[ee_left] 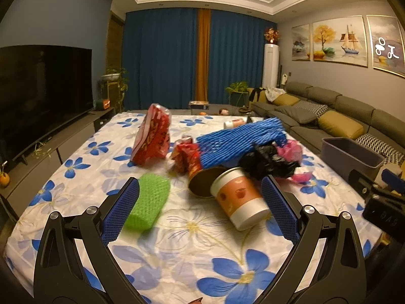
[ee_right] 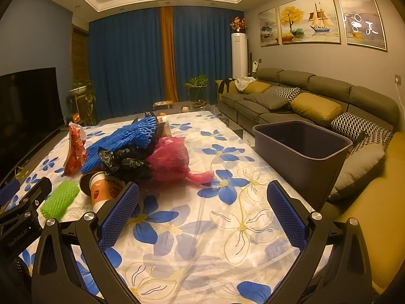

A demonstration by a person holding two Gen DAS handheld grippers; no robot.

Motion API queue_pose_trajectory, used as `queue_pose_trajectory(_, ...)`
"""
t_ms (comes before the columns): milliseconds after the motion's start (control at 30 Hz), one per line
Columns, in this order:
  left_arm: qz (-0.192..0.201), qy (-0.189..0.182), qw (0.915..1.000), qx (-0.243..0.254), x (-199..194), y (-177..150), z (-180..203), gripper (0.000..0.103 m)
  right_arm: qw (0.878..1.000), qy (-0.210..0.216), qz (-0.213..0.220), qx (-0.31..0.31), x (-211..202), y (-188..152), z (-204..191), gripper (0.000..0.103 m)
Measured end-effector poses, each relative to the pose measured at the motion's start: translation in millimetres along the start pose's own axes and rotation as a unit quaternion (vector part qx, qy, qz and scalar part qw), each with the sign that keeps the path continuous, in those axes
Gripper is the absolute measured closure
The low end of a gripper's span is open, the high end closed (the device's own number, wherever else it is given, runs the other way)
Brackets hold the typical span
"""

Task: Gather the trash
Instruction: 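Grasp the green foam sleeve with the left tool while the right grasps the black bag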

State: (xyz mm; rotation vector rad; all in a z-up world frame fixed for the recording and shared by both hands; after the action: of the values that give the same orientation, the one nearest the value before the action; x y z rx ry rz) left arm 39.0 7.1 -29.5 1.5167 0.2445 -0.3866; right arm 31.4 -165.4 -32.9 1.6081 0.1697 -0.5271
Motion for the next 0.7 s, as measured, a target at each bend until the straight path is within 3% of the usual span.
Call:
queue_pose_trajectory(533, -0.021, 0.037, 0.9983, -0.04, 23, -9, -55, 0.008, 0.996, 0.082, -0.031, -0.016, 46, -6, -57, 0.005)
queue_pose_trajectory(700, -0.025, 0.042, 0.9976, -0.049, 31, -7, -65, 0.008, 0.994, 0.102, -0.027, -0.03, 61, 0, -78, 0.014)
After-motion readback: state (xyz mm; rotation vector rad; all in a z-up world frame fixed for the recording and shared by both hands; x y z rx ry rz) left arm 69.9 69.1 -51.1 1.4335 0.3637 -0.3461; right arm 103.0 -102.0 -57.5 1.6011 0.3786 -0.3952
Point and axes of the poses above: each gripper's, at about its wrist camera, not at the fingertips, and x roughly the way its jaws point, z to its right, y to its top, the point moved 4 cm from there along x, roughly the way its jaws point, and after that the axes turned 2 degrees about -y, right-handed, at the moved point
